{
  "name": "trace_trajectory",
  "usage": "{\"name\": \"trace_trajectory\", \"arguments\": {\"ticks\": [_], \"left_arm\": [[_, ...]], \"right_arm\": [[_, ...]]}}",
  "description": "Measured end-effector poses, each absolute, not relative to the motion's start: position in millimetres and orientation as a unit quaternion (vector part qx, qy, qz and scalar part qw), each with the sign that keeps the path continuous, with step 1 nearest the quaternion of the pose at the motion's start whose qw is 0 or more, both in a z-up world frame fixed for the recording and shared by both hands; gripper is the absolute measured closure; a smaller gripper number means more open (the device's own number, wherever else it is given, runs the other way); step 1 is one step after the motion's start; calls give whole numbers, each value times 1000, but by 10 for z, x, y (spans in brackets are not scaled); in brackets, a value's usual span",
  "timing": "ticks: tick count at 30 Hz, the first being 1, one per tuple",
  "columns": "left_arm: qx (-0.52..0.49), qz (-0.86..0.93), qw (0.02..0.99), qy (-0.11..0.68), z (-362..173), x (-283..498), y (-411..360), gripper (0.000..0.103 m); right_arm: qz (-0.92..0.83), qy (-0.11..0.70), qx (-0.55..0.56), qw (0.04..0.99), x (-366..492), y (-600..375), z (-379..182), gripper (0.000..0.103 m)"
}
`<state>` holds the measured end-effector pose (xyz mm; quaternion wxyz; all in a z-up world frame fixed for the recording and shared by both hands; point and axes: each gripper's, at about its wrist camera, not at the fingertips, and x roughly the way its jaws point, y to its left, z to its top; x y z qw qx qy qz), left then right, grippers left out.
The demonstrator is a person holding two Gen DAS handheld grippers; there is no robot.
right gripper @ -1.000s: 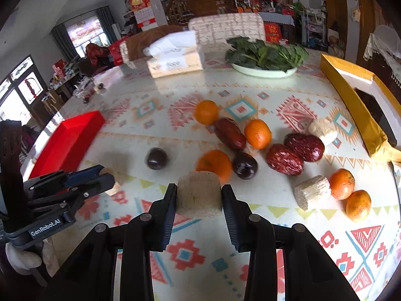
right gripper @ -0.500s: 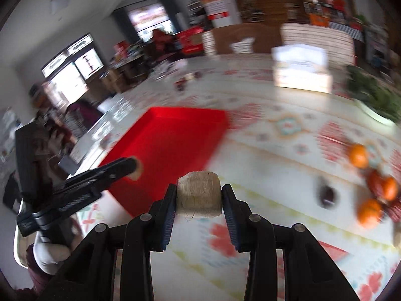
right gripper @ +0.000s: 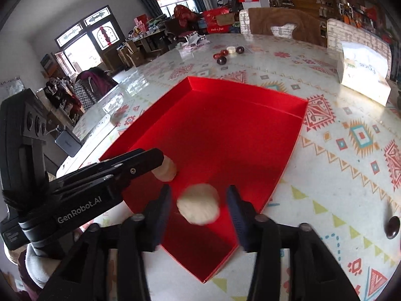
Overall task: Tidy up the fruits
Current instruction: 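Carry both chunks over the red tray and open both tools to drop them, then move both open tools back to the fruit cluster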
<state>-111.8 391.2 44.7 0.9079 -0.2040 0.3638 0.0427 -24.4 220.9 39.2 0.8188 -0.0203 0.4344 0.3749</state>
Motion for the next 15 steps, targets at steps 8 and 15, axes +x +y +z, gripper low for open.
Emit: {"name": "trace_trajectory", "arguments": {"ticks": [8,15], "left_arm": [[-214,40,918,331,640,-1273,3883,56],[-210,35,924,317,773,-1413,3786,55]], "right_arm": [[292,425,-30,857,-272,1985,479,43],[248,470,-65,845,-278,2021,192,51]]}}
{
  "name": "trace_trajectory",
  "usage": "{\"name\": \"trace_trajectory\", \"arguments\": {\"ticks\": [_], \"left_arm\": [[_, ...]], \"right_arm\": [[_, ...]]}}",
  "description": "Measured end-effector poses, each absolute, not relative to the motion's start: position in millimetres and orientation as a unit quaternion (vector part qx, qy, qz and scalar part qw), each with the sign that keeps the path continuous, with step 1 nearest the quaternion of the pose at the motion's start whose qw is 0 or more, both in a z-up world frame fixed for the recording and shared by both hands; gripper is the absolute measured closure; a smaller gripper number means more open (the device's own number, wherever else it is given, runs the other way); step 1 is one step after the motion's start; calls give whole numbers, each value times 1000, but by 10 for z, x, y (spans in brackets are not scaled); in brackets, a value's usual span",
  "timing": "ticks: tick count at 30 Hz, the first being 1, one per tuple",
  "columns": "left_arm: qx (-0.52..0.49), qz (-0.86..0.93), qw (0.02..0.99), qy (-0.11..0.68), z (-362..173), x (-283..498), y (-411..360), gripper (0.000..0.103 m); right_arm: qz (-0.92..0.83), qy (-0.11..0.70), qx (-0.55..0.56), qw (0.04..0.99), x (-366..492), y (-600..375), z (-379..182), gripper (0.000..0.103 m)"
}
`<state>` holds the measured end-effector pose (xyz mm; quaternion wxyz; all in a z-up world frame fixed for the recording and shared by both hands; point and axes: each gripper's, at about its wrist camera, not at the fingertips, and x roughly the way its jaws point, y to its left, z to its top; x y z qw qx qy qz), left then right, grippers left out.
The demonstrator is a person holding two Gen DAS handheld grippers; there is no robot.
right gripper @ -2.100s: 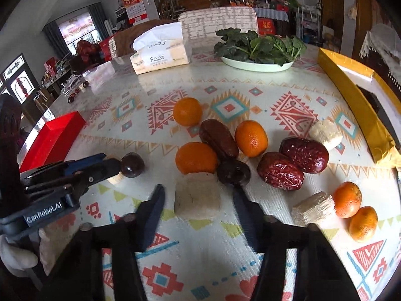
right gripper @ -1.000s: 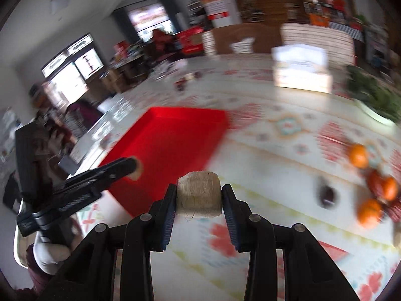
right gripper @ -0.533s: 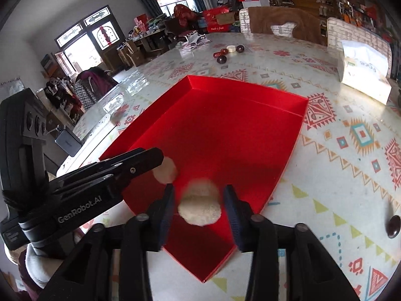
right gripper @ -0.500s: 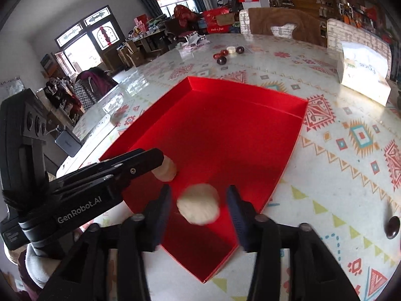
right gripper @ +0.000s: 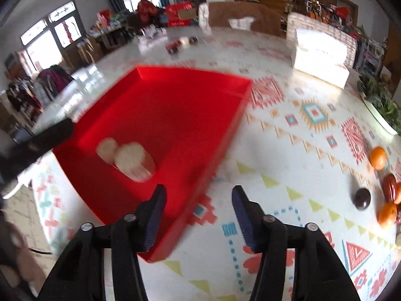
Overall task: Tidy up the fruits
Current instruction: 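Move both open tools back to the fruit cluster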
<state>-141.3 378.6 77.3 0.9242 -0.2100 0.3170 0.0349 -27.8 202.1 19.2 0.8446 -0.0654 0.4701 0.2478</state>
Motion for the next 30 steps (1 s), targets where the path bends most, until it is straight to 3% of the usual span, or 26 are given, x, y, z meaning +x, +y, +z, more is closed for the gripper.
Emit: {"name": "trace_trajectory", "arguments": {"ticks": [16,19,22,25,30], "left_arm": [[-194,-8,930,314,965,-1463,3249,53],[-185,-23,932,312,1030,-1450,3063,47],[-167,-47,933,315,1073,-1415,2801,43],[-145,-82,932,323,1071,-1343,2483,40],[-113,-159,917,347,942,-1114,1806,40]], "right_arm": [[236,479,-25,845,-945,1612,122,53],[271,466,13,842,-993,1474,210,53],[270,412,45,869,-998,1047,478,52],[221,362,61,904,-992,328,679,38],[96,366,101,920,-768,-1053,586,37]]}}
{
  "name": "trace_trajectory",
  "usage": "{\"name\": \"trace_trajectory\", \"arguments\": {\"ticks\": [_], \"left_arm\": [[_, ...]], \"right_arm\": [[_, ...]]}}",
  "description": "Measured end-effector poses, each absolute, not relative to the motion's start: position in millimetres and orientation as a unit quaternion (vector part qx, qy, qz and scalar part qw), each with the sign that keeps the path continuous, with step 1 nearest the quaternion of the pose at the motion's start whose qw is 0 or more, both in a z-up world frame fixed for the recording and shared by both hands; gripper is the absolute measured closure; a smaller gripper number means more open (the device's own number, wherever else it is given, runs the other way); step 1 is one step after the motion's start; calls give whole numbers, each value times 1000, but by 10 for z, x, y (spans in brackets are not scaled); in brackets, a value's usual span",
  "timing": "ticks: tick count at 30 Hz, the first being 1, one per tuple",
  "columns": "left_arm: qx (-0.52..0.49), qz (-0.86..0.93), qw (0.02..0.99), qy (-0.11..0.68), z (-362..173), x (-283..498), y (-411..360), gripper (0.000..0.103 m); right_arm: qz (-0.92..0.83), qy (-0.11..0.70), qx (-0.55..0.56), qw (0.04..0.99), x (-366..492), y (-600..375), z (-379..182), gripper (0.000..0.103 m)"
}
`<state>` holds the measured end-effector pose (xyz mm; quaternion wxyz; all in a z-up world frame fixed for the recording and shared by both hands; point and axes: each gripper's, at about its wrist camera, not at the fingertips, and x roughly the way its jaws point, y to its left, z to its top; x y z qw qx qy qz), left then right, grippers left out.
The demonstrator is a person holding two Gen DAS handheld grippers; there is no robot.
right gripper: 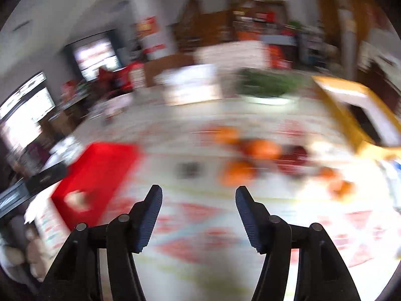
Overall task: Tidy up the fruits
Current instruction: 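Move both open tools back to the fruit cluster, then grasp an orange with the left tool while the right tool grasps a beige chunk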
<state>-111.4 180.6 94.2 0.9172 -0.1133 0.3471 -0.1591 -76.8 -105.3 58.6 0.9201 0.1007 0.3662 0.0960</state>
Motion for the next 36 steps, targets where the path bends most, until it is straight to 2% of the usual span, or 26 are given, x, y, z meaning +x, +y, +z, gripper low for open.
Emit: {"name": "trace_trajectory", "arguments": {"ticks": [4,6,8,22,24,26,36], "left_arm": [[-89,-218,901,363,784,-914,1257,41],[-72,-244,892,374,688,-785,977,50],[-58,-255,886,383,629,-688,774,53],[38,-247,875,414,258,-125,187,53],[49,-239,877,413,237,-100,163,61],[75,-221,881,412,203,-96,133,69],[41,-228,885,404,270,-151,247,71]], "right_arm": [[72,379,127,914,-645,-1671,408,38],[103,385,145,906,-624,-1736,359,39],[115,387,139,904,-580,-1675,330,39],[74,416,63,904,-269,-1458,83,39],[63,421,46,904,-242,-1416,65,45],[57,439,40,896,-186,-1397,-1,60],[62,432,68,897,-320,-1487,60,62]]}}
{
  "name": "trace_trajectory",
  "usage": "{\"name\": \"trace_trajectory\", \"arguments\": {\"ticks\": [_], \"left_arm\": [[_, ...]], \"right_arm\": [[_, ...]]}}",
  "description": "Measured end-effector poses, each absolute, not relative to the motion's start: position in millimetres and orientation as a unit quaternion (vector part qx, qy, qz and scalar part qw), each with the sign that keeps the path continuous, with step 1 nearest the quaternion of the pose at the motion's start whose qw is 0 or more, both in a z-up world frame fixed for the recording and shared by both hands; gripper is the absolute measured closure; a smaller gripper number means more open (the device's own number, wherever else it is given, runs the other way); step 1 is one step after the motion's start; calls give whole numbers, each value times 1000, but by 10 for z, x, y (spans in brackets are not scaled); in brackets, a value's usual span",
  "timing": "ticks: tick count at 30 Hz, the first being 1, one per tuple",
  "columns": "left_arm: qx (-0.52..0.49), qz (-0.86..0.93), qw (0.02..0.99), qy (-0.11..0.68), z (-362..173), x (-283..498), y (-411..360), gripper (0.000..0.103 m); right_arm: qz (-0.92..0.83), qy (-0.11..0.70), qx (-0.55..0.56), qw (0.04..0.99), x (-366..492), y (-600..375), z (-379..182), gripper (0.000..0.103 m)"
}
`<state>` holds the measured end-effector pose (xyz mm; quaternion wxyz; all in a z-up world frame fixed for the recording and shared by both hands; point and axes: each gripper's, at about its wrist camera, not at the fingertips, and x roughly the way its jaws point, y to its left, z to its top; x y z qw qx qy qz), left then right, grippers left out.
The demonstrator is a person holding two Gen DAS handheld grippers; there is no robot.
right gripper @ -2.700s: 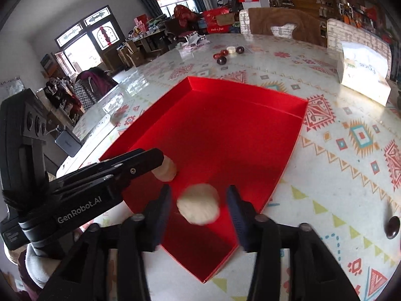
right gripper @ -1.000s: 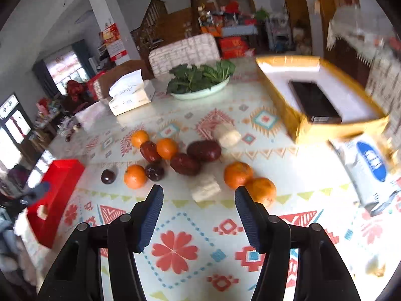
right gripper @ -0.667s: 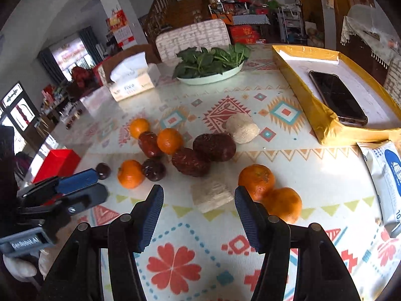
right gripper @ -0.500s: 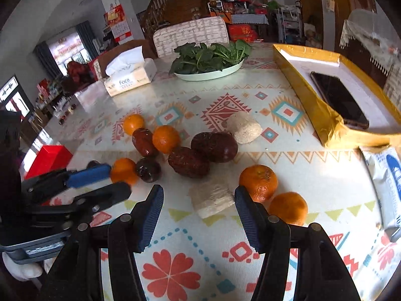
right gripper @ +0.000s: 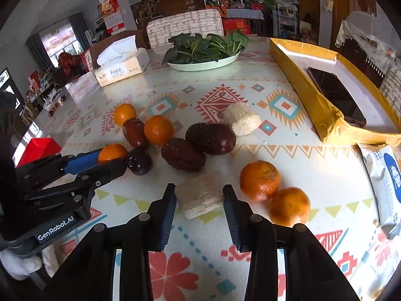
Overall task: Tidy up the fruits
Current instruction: 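Grasp an orange with the left tool while the right tool grasps a beige chunk, then lower the orange and chunk into the red tray and open both tools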
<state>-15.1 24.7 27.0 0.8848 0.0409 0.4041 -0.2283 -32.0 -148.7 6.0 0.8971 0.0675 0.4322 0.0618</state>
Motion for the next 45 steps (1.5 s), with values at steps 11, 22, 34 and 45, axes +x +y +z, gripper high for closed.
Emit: {"name": "trace_trajectory", "arguments": {"ticks": [11,22,34,45], "left_arm": [[-72,-218,913,336,829,-662,978,71],[-136,-119,938,296,1017,-1143,2248,70],[-181,27,933,309,768,-1251,3591,70],[-184,41,917,352,469,-993,3857,70]], "right_arm": [[98,402,77,907,-616,-1316,340,62],[182,371,61,909,-730,-510,780,62],[314,406,35,858,-440,1123,730,61],[321,456,-13,830,-30,2006,292,61]]}}
